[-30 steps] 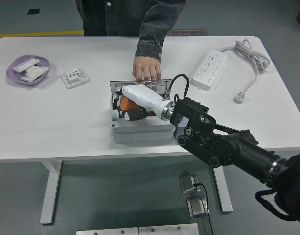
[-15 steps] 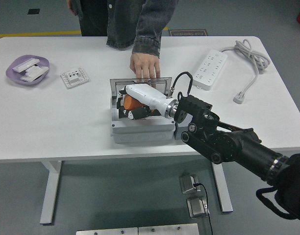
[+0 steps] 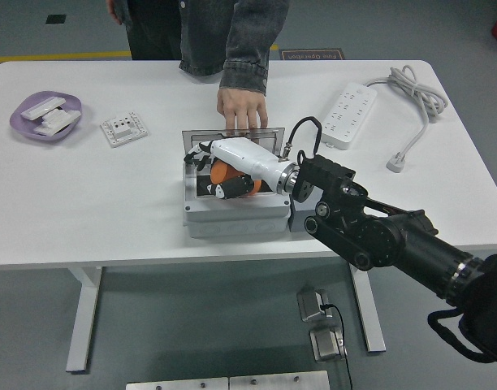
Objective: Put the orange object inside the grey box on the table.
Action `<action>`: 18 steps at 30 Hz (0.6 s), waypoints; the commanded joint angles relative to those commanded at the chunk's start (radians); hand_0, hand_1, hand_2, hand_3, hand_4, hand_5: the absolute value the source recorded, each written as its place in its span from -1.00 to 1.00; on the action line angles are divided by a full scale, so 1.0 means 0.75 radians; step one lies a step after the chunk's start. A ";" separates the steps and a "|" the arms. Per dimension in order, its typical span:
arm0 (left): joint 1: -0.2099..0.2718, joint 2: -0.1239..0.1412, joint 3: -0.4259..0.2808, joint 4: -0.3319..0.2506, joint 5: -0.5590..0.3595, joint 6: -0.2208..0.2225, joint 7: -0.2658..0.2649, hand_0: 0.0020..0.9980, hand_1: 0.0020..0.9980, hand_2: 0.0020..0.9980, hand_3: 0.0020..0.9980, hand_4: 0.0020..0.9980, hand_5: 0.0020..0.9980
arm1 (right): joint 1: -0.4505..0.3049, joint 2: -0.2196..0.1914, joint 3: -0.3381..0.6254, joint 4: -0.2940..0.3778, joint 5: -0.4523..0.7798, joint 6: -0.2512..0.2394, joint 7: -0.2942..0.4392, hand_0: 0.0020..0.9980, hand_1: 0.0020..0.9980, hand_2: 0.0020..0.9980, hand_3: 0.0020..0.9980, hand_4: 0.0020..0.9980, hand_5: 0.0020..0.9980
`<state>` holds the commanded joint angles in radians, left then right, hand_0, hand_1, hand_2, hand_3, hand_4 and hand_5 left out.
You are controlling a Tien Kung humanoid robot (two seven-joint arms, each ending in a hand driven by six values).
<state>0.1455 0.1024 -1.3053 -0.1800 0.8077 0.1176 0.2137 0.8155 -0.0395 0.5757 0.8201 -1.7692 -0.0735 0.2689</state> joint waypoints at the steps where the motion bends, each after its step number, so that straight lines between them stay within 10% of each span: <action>1: 0.000 0.000 0.001 0.000 -0.001 0.000 0.000 0.33 0.36 0.30 0.35 0.27 -0.66 | -0.001 -0.002 0.000 0.000 -0.002 0.001 -0.001 -0.19 0.06 0.24 0.77 0.85 -0.42; 18: 0.003 -0.009 0.016 0.000 -0.012 -0.007 -0.013 0.33 0.36 0.30 0.35 0.26 -0.66 | -0.050 -0.060 0.067 0.187 0.036 0.007 -0.007 -0.18 0.02 0.20 0.74 0.92 -0.35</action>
<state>0.1478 0.0955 -1.2936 -0.1800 0.7987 0.1122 0.2042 0.7777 -0.0847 0.6257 0.9604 -1.7422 -0.0684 0.2635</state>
